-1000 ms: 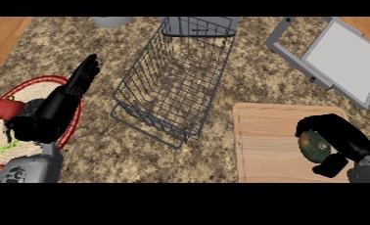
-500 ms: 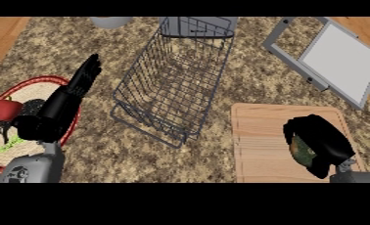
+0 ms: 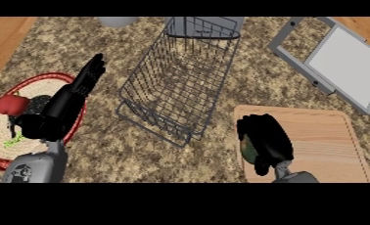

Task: Pick the squash from the cutting board and place it in the basket

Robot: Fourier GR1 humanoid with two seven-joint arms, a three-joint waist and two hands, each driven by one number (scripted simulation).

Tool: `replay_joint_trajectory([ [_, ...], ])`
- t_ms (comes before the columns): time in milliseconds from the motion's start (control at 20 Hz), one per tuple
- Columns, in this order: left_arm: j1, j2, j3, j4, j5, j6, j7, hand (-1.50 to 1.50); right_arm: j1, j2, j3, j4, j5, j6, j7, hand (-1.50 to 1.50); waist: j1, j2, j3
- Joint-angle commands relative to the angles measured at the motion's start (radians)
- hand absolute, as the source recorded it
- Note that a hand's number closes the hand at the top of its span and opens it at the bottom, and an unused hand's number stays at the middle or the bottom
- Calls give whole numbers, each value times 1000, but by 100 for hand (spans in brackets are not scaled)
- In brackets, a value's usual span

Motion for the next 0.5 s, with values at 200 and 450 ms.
replay_joint_trajectory([
  [200,-7,-14,-17,12,0,-4,0,0,21,86,239,-122,-246,-195,316,150,24,9,34],
  [450,-27,-8,-16,17,-7,-4,0,0,-42,87,397,-259,-327,-429,466,150,34,-1,31],
])
